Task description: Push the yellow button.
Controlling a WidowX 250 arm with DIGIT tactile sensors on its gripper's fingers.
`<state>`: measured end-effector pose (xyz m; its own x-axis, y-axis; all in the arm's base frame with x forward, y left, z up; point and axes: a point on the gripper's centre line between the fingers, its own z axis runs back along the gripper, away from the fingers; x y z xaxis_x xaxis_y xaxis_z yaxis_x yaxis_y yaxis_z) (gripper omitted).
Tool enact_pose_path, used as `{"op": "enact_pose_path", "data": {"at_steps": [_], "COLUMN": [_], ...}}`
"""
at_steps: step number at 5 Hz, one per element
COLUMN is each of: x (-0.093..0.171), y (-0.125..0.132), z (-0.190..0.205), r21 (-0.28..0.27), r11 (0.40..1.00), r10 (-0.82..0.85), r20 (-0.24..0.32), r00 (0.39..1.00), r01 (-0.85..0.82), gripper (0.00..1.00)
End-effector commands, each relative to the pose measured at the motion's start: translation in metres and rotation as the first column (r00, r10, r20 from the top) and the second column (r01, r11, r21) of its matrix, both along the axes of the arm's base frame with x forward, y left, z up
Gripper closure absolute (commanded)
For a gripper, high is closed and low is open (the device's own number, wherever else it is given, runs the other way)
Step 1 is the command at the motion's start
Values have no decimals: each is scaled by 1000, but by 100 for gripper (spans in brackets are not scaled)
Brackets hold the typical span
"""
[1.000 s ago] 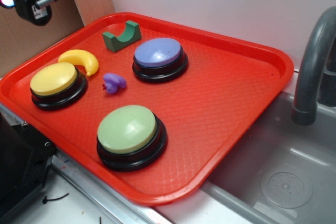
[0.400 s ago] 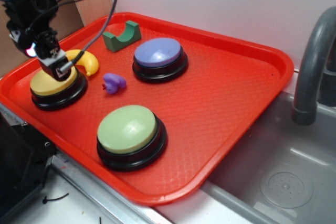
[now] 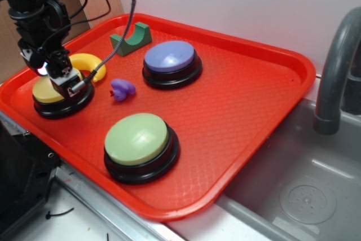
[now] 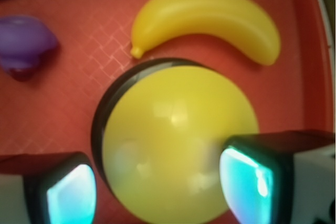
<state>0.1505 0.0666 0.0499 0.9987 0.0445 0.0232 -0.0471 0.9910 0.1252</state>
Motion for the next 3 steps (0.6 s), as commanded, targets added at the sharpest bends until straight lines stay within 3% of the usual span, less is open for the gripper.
{"op": "enact_pose_path", "data": {"at_steps": [1, 3], "x": [8, 9], "y": [7, 0], "z": [-2, 36], "r21": [-12, 20], "r11": [1000, 998], "r10": [24, 56], "r20": [-32, -25], "r00": [999, 998], "r01": [-25, -56], "gripper": [0, 0]}}
